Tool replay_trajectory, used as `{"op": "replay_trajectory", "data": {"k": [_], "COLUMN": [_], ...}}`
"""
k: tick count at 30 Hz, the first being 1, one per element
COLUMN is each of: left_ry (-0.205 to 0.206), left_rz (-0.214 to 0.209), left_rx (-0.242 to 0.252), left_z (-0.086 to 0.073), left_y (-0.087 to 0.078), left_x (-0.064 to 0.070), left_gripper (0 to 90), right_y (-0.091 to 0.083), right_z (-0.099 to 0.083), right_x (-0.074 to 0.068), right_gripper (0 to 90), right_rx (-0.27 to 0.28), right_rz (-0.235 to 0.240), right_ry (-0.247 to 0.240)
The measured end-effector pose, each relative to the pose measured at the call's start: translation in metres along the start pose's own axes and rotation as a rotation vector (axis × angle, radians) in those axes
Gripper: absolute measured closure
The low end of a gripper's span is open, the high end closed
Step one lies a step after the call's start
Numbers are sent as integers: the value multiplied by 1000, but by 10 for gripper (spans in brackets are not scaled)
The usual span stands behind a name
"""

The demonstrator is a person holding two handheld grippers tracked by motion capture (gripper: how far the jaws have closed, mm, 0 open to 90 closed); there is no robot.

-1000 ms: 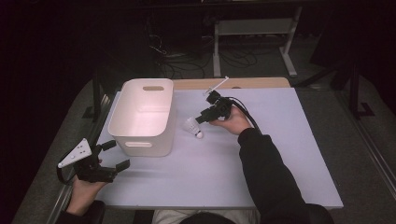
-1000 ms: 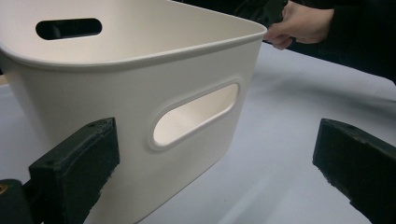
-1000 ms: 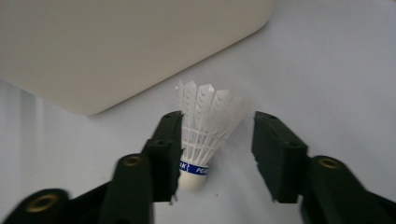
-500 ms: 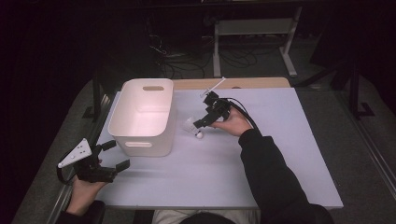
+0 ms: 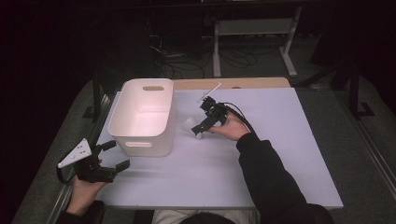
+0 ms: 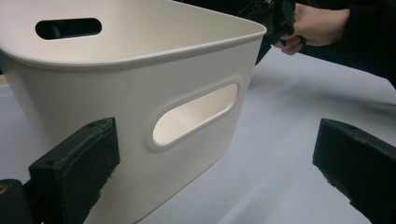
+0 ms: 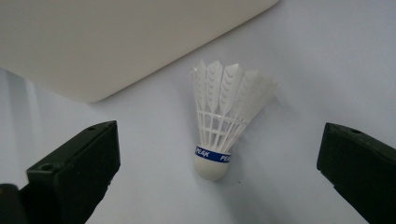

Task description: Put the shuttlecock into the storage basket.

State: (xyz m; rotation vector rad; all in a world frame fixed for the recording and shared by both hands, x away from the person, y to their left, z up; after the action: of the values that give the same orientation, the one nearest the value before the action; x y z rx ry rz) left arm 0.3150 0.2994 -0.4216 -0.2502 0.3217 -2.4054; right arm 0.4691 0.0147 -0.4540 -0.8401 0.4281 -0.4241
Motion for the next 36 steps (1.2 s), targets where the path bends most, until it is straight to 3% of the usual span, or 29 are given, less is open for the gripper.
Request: {"op": "replay_trajectory", "data": {"k": [24, 36], "left_ry": [1, 0], "left_rz": [-3, -4], "left_rx": [0, 1], "left_z": [0, 0], "left_y": [0, 0], "left_x": [0, 1], "left_gripper": [3, 3], "right_y": [25, 29], "right_z": [-15, -19], "right_x": [1, -1], "right_gripper": [0, 196], "right_rx": [-59, -62], "right_rz": [2, 10], "right_ry": [31, 30]}}
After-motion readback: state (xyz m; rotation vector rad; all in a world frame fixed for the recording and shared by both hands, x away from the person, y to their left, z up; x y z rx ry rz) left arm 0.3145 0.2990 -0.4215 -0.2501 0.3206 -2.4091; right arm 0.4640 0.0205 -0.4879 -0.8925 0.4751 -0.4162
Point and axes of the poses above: each handheld gripper's, and its own axes: y roughly forward along the jaws, z roughly out of its top, x roughly to its right, the point moved 8 cm from there along y, roughly forward along the jaws
